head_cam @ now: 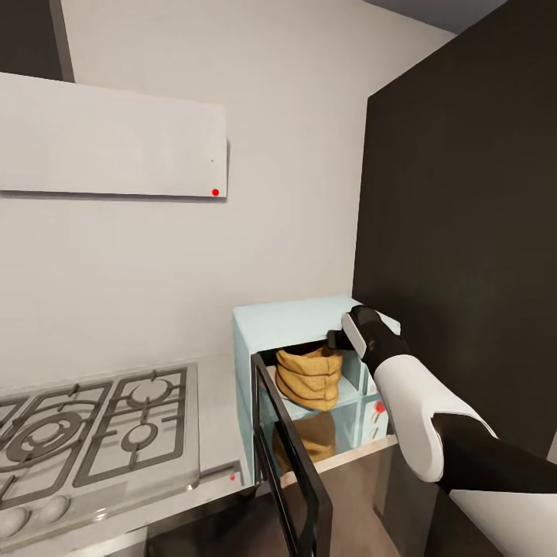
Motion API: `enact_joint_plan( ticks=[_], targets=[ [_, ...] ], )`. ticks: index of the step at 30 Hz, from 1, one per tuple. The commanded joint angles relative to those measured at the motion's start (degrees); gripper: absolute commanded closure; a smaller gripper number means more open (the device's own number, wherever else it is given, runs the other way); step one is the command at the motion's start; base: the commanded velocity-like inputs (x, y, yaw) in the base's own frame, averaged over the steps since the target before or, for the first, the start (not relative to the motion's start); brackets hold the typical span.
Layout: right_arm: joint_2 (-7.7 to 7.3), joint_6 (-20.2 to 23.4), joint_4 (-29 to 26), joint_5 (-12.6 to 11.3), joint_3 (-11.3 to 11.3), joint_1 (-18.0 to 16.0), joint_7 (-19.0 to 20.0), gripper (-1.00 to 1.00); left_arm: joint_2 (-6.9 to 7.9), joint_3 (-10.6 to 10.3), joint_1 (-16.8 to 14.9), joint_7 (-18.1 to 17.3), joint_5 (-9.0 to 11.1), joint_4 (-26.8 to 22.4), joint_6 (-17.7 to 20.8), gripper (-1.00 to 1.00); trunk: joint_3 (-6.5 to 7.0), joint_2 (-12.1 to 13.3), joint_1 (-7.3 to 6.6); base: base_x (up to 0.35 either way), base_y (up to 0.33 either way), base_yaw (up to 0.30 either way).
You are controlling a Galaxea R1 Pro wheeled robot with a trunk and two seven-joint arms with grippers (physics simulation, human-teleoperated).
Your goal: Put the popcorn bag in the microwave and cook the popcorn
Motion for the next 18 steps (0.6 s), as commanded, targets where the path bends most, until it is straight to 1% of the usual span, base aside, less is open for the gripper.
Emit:
enact_joint_plan(
  ticks=[1, 11, 12, 18],
  targets=[
    [0.04, 0.2, -0.1, 0.0, -0.4, 0.0, -0.2, 1.00, -0.01, 0.1, 0.0, 0.0, 0.3, 0.0, -0.1, -1.00, -0.08, -0.1, 0.01, 0.000, 0.000, 0.000],
    [0.17, 0.2, -0.1, -0.1, -0.4, 0.0, -0.2, 1.00, -0.01, 0.1, 0.0, 0.0, 0.2, 0.0, -0.1, -1.00, -0.08, -0.1, 0.01, 0.000, 0.000, 0.000],
    [0.18, 0.2, -0.1, -0.1, -0.4, 0.0, -0.2, -1.00, -0.01, 0.1, 0.0, 0.0, 0.2, 0.0, -0.1, -1.00, -0.08, -0.1, 0.01, 0.000, 0.000, 0.000],
    [0.15, 0.3, -0.1, -0.2, -0.4, 0.0, 0.2, -1.00, -0.01, 0.1, 0.0, 0.0, 0.2, 0.0, -0.1, -1.00, -0.08, -0.1, 0.01, 0.000, 0.000, 0.000]
  ],
)
